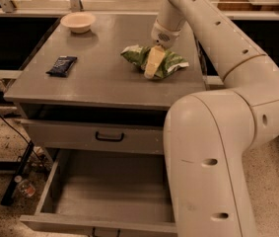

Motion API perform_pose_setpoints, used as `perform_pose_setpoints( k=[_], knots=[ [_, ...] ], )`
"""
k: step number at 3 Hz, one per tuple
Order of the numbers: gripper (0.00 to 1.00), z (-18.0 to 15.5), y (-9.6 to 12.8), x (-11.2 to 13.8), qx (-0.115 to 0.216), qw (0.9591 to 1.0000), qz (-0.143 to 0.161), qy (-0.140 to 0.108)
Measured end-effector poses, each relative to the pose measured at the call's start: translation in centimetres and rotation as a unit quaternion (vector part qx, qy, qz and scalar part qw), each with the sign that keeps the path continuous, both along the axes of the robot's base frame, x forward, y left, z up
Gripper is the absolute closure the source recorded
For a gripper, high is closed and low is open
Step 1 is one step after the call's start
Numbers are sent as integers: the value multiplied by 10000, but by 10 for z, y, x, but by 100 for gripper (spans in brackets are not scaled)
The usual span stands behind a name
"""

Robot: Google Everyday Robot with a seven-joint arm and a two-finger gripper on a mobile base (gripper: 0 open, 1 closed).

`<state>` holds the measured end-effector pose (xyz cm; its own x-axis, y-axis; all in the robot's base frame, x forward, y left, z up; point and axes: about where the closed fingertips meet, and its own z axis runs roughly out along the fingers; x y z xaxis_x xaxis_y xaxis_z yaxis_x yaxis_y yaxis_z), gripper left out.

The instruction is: Place green jalapeno chip bag into middle drawer

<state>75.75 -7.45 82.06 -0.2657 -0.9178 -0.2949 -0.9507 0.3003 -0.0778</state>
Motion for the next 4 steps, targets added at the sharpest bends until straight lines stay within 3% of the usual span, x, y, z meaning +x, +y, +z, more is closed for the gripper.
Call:
perform_pose_setpoints(
  k=[3, 4],
  knots=[
    [89, 0, 0, 0, 0, 10000, 0, 0],
    [100, 0, 0, 0, 0, 10000, 0, 0]
  ],
)
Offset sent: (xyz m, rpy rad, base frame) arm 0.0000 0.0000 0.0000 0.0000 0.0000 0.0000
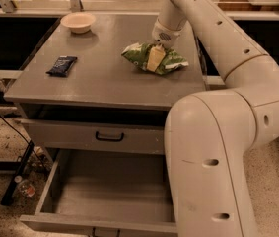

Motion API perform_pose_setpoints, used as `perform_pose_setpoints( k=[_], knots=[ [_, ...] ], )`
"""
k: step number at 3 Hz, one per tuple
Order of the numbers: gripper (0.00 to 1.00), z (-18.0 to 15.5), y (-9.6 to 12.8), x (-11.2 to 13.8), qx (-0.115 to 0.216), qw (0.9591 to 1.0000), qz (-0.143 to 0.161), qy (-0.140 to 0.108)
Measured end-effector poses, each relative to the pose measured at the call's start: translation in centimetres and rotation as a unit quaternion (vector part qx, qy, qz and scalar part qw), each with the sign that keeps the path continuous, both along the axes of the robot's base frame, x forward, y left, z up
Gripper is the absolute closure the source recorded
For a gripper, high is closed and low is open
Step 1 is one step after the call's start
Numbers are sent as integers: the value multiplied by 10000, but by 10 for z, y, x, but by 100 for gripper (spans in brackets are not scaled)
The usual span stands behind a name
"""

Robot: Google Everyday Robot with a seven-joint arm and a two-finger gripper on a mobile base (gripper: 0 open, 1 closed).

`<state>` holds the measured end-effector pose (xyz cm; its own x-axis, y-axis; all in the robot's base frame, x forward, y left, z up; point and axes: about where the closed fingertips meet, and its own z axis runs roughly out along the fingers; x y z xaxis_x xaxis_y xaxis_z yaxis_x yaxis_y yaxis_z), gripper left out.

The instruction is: Place green jalapeno chip bag into middle drawer

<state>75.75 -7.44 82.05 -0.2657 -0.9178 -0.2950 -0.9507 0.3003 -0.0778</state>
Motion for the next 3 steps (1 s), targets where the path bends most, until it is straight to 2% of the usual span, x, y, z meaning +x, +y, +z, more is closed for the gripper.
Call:
perform_pose_setpoints(
  k=[2, 3],
  knots=[
    [100, 4, 0, 0, 0, 10000, 1, -3],
    [100, 32, -15, -3, 24, 9990, -35, -437]
  ],
)
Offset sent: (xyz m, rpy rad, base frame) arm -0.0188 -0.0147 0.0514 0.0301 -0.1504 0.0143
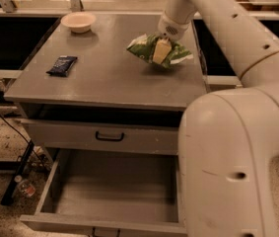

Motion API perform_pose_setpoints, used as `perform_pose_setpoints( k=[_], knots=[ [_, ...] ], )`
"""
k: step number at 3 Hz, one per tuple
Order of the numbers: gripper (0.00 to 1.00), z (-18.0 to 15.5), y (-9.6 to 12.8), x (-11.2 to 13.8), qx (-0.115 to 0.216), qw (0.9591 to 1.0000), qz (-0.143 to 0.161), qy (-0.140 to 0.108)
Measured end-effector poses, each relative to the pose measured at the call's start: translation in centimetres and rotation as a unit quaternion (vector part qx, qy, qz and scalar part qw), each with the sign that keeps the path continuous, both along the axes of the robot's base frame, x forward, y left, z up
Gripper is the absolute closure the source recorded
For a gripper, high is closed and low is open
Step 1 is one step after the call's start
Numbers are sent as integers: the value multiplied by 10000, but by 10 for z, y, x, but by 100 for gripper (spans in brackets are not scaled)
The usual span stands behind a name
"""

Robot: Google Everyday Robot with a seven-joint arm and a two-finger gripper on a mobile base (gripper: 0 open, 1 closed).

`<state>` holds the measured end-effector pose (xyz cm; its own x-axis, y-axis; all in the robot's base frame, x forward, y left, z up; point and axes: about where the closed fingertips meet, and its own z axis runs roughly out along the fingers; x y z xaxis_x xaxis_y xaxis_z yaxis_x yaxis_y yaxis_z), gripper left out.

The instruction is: Place green jalapeno chip bag into middle drawer

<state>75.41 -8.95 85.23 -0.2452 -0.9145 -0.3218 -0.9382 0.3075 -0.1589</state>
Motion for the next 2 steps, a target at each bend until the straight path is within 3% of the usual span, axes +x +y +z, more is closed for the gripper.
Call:
perform_pose_setpoints(
  k=[1, 2],
  knots=[
    [100, 53, -16, -17, -15, 9968, -172, -778],
    [100, 82, -34, -50, -116, 9918, -320, -1234]
  ],
)
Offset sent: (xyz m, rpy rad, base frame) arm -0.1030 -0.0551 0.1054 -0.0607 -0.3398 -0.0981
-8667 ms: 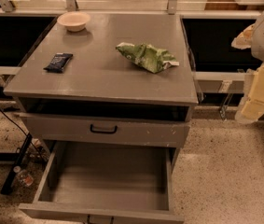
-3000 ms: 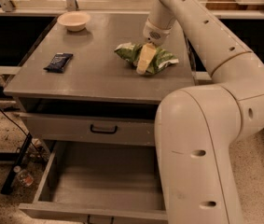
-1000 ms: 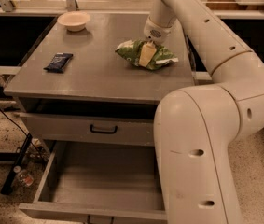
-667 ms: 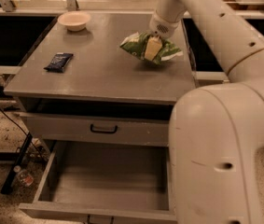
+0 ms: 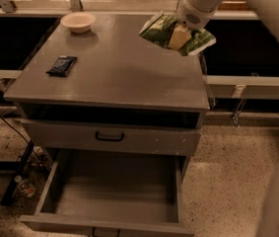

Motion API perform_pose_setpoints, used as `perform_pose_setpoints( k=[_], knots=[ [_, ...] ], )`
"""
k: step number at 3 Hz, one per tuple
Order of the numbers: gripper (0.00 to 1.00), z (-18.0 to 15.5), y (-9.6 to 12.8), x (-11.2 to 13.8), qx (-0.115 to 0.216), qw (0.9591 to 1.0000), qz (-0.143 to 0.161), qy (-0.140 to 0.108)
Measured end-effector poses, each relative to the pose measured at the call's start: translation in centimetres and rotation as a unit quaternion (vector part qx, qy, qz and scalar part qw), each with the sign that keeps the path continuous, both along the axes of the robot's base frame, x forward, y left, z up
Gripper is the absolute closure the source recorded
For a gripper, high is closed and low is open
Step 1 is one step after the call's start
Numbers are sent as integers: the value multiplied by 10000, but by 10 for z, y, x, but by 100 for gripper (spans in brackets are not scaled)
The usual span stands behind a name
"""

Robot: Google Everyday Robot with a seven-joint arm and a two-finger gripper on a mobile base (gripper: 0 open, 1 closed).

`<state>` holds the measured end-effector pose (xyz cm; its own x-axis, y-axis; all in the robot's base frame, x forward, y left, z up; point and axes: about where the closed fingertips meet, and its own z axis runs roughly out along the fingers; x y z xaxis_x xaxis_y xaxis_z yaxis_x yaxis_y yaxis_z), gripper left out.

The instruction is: Place green jalapeno chip bag into middle drawer

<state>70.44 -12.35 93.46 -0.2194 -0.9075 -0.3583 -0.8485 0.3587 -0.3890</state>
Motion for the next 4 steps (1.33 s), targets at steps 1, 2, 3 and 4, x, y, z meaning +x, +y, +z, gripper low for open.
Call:
perform_pose_setpoints(
  k=[1, 2, 3, 4],
  knots=[
    [100, 12, -25, -38, -4, 9994, -213, -259],
    [100, -11, -71, -70, 266, 9981, -249, -496],
    [100, -11, -65, -69, 278, 9982, -191, -496],
    [100, -1, -47, -101, 434, 9972, 177, -584]
  ],
)
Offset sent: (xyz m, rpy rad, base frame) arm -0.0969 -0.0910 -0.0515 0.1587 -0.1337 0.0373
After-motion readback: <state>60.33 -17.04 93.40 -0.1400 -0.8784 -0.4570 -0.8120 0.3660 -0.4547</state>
